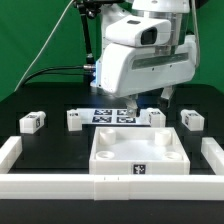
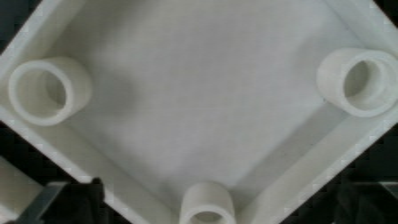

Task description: Assemble one leg

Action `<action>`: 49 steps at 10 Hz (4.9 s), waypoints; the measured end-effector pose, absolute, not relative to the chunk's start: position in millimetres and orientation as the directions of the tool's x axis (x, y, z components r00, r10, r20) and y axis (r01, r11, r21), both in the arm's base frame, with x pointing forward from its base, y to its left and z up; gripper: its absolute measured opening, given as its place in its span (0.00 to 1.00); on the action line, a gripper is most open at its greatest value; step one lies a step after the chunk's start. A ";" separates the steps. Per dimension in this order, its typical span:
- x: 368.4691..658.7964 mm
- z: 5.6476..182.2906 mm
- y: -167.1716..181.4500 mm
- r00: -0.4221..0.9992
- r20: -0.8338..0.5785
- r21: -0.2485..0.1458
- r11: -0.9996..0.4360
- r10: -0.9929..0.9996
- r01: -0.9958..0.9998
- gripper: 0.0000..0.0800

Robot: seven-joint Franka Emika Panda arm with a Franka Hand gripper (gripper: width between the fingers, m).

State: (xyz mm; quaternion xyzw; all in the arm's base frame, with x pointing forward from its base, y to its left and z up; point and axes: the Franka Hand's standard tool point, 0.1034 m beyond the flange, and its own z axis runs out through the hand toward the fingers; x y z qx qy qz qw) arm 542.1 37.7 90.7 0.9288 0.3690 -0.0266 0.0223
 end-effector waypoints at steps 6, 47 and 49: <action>541.9 90.4 38.6 0.732 -0.069 0.028 -0.732 0.678 0.681 0.81; 466.0 8.6 49.8 0.056 -0.040 -0.075 -0.059 0.998 0.995 0.08; 477.3 8.6 64.1 0.058 -0.031 -0.061 -0.060 0.998 0.996 0.08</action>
Offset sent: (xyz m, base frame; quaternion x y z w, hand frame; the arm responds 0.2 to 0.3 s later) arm 0.0000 0.0000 0.0000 0.0000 0.0000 0.0000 1.0000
